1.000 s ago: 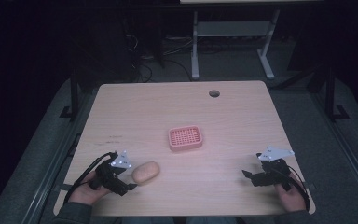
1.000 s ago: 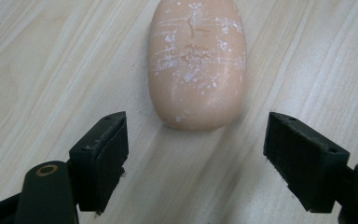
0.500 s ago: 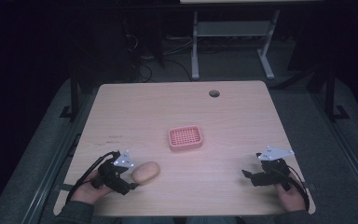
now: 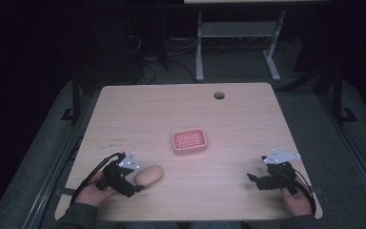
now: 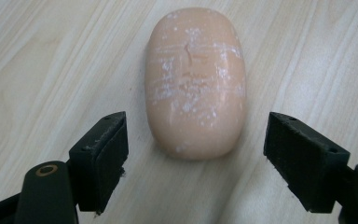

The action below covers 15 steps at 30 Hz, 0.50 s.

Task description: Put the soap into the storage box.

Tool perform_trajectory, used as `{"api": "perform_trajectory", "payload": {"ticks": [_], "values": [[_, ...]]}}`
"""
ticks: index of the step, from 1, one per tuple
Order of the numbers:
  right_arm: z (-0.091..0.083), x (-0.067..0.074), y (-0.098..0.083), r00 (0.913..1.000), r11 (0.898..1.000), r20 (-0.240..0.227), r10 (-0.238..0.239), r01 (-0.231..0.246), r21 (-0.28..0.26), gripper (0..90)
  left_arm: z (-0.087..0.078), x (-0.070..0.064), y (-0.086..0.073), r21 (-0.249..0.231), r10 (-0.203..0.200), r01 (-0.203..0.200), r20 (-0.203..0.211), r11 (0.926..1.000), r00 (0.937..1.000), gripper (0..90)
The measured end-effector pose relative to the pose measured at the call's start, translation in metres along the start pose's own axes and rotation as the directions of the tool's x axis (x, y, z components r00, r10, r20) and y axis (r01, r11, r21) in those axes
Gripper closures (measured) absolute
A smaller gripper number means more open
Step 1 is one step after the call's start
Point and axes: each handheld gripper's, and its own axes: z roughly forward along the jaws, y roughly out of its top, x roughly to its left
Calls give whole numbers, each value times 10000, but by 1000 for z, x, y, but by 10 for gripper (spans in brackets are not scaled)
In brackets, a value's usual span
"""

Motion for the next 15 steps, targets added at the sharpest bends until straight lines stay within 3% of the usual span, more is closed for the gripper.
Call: {"api": "perform_trajectory", "payload": {"ticks": [15], "values": [[-1, 0, 0, 10000, 10000, 13, 48, -48, -47, 142, 9, 1, 14, 52, 169, -170, 129, 9998, 9998, 219]]}}
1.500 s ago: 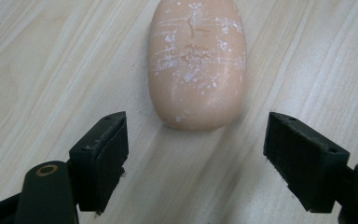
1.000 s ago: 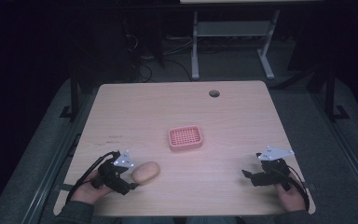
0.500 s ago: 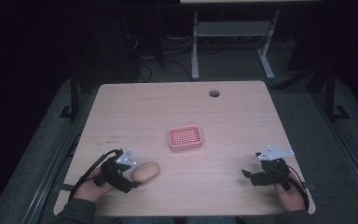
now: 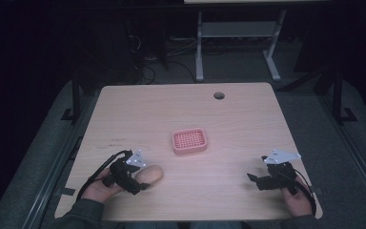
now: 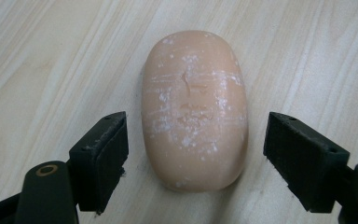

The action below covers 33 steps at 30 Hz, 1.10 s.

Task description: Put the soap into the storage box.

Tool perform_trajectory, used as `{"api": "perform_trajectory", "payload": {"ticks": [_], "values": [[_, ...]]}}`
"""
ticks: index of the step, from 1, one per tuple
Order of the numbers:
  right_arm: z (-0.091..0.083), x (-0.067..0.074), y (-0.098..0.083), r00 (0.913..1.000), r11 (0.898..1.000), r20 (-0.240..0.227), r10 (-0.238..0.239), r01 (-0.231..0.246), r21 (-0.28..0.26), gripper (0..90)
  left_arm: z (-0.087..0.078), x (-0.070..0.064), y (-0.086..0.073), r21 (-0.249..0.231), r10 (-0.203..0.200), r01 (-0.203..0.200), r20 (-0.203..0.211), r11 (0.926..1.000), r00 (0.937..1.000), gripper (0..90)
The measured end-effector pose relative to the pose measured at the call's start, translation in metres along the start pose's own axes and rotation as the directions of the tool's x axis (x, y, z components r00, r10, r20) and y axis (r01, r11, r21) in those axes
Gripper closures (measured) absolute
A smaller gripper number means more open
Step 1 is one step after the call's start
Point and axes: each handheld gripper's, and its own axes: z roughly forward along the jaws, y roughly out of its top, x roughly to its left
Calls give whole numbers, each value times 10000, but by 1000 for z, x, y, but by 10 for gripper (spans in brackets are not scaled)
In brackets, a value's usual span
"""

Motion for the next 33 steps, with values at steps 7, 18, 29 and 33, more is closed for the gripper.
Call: {"api": "perform_trajectory", "payload": {"ticks": [7, 18, 29, 33], "values": [[0, 0, 0, 10000, 10000, -2, -16, 16, -7, 142, 3, 0, 4, 5, 145, -145, -5, 9999, 9999, 228], [-1, 0, 0, 10000, 10000, -12, -15, 15, -9, 141, 11, 1, 11, 174, 73, -75, 118, 9998, 9999, 234], [-1, 1, 0, 10000, 10000, -23, -15, 15, -32, 141, 16, 1, 15, 387, 82, -91, 215, 9992, 9997, 273], [-1, 0, 0, 10000, 10000, -28, -84, 84, -12, 142, 20, 3, 16, 468, -75, 65, 203, 9989, 9998, 284]]}}
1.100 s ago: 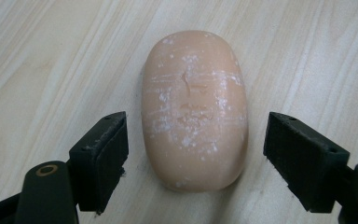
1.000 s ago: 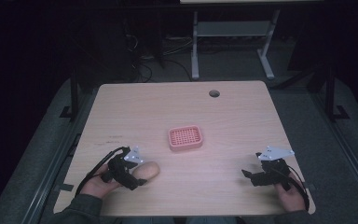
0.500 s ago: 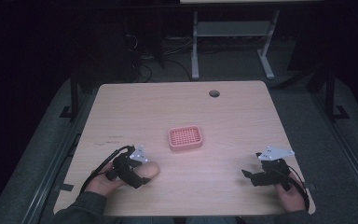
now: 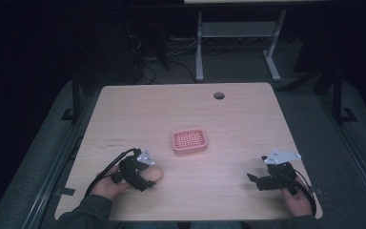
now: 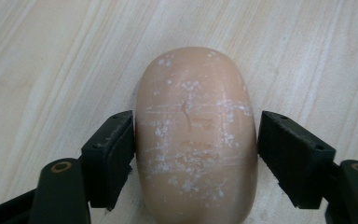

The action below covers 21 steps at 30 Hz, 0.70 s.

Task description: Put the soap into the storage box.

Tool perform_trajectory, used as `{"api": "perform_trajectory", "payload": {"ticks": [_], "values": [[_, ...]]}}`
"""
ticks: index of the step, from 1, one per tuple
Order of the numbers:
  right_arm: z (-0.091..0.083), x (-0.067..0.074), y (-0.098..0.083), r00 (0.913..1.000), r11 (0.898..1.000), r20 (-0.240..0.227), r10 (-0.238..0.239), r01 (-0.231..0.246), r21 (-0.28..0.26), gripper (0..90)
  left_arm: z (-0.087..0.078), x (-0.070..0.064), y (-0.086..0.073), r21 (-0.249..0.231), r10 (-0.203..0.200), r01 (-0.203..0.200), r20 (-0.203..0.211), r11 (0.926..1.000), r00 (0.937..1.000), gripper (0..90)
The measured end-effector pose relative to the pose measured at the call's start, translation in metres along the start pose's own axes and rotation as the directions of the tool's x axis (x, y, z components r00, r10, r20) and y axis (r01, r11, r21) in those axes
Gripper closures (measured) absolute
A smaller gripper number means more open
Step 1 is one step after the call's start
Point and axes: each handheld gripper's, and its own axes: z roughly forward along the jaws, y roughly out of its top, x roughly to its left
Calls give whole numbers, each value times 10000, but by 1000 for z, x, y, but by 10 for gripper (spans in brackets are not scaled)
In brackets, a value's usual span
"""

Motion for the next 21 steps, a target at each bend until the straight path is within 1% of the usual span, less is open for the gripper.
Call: {"api": "perform_trajectory", "payload": {"ticks": [2, 3, 5, 6, 7, 8, 12, 13, 15, 16, 17, 19, 21], "values": [[0, 0, 0, 10000, 10000, -3, -4, 4, -8, 141, 1, 0, 0, 19, -54, 54, -31, 10000, 10000, 284], [0, 0, 0, 10000, 10000, -3, -9, 9, -9, 142, 2, 0, 0, 143, -92, 92, 13, 9999, 10000, 286], [0, 0, 0, 10000, 10000, -12, -8, 8, -4, 141, 3, 0, 0, 234, -36, 35, 20, 9997, 10000, 296], [0, 0, 0, 10000, 10000, -10, -13, 13, -1, 141, 4, 1, 0, 247, 16, -16, -8, 9997, 10000, 307], [0, 0, 0, 10000, 10000, -6, -12, 12, 1, 141, 4, 0, 0, 212, -77, 76, 19, 9997, 10000, 308], [0, 0, 0, 10000, 10000, -6, -12, 12, 1, 141, 4, 0, 0, 212, -77, 76, 19, 9997, 10000, 311], [0, 0, 0, 10000, 10000, -12, -14, 14, 2, 142, 3, 0, 1, 254, 61, -60, -46, 9997, 10000, 320], [0, 0, 0, 10000, 10000, -18, 2, -3, -17, 141, 3, -1, 2, 318, 100, -95, -142, 9994, 9998, 320], [-1, 1, 0, 10000, 10000, -8, 71, -71, -64, 142, 3, -1, 2, 321, 88, -85, -104, 9994, 9999, 321], [-1, 1, 0, 10000, 10000, -8, 71, -71, -64, 142, 2, -2, 2, 234, 26, -25, -59, 9997, 10000, 321], [-1, 1, 0, 10000, 9999, -7, 86, -86, -67, 141, -1, -1, 3, 153, 79, -77, -92, 9999, 9999, 322], [-1, 1, 0, 10000, 9999, -9, 98, -98, -66, 141, -3, -1, 3, 111, 61, -60, -87, 9999, 9999, 322], [-1, 1, 0, 9999, 9999, 3, 128, -128, -92, 142, -3, -1, 3, 159, 71, -70, -60, 9998, 10000, 322]]}}
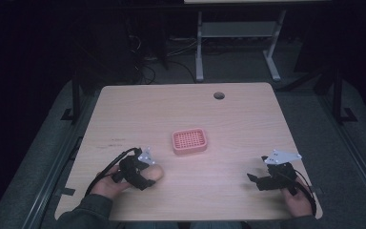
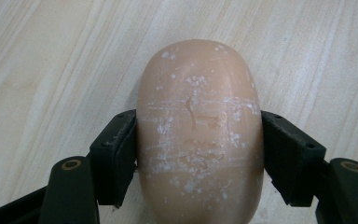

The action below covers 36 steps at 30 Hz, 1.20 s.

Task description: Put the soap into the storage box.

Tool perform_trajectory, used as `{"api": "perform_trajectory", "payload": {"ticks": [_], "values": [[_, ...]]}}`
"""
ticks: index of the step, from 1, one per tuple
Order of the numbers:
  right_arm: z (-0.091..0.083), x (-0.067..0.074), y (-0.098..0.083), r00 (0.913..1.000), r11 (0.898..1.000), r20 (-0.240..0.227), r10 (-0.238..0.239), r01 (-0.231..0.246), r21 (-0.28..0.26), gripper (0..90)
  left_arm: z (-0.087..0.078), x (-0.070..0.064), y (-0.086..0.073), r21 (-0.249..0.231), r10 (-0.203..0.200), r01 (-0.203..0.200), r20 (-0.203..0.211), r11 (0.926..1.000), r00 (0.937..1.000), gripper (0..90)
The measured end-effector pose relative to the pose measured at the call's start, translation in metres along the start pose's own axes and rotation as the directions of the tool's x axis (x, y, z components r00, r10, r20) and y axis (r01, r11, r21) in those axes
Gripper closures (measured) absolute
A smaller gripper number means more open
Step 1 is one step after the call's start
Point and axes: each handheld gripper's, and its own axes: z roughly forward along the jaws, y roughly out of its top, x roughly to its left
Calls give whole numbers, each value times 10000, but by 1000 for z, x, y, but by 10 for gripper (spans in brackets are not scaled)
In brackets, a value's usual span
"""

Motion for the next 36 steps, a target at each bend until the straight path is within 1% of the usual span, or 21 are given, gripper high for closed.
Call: {"api": "perform_trajectory", "payload": {"ticks": [3, 4, 7, 8, 10, 11, 14, 16, 19, 20, 23, 24, 26, 30, 31, 33, 36], "values": [[-2, -2, -1, 10000, 10000, 31, 14, -14, -52, 141, 0, 0, 0, -85, -100, 100, 78, 9999, 9999, 322], [-3, -2, -2, 10000, 10000, 35, 59, -59, -38, 142, 0, 1, 2, -35, -10, 10, 107, 10000, 9999, 322], [-3, -3, -3, 9999, 9999, 57, 116, -116, -83, 141, -1, 1, 4, -70, -28, 29, 146, 10000, 9999, 322], [-4, -3, -3, 9997, 9996, 73, 253, -252, -124, 141, -1, 2, 7, -83, 10, -8, 260, 10000, 9997, 322], [-4, -4, -4, 9998, 9998, 68, 168, -168, -85, 141, -1, 2, 9, -109, 25, -22, 240, 9999, 9997, 322], [-4, -4, -4, 9998, 9998, 83, 183, -182, -98, 141, 0, 3, 11, -107, 33, -30, 300, 9999, 9995, 322], [-4, -5, -5, 9996, 9996, 94, 266, -265, -133, 142, 2, 4, 15, -66, 78, -76, 308, 9999, 9995, 322], [-4, -5, -5, 9996, 9995, 82, 269, -267, -158, 141, 3, 6, 17, -87, 23, -20, 379, 10000, 9993, 322], [-4, -5, -5, 9996, 9995, 71, 274, -272, -167, 141, 5, 7, 19, 21, 39, -40, 401, 10000, 9992, 322], [-4, -5, -5, 9998, 9997, 72, 210, -209, -147, 141, 5, 7, 19, 21, 39, -40, 401, 10000, 9992, 322], [-5, -5, -5, 9997, 9996, 75, 230, -229, -139, 141, 5, 8, 23, -18, 32, -32, 392, 10000, 9992, 322], [-5, -4, -5, 9995, 9993, 61, 301, -300, -205, 141, 5, 9, 26, -13, 131, -131, 389, 9999, 9992, 322], [-4, -4, -5, 9995, 9994, 43, 303, -302, -197, 141, 4, 10, 28, 12, 182, -182, 403, 9998, 9990, 323], [-5, -4, -5, 9995, 9994, 38, 300, -299, -200, 142, 4, 11, 32, -72, 182, -179, 431, 9998, 9989, 323], [-5, -4, -5, 9995, 9993, 36, 299, -298, -213, 141, 4, 12, 34, -58, 187, -184, 488, 9998, 9986, 323], [-5, -4, -5, 9995, 9993, 32, 313, -312, -216, 141, 4, 13, 36, -71, 219, -216, 449, 9997, 9987, 322], [-5, -4, -5, 9997, 9995, 25, 259, -258, -190, 142, 6, 15, 40, 4, 266, -267, 503, 9996, 9984, 323]]}}
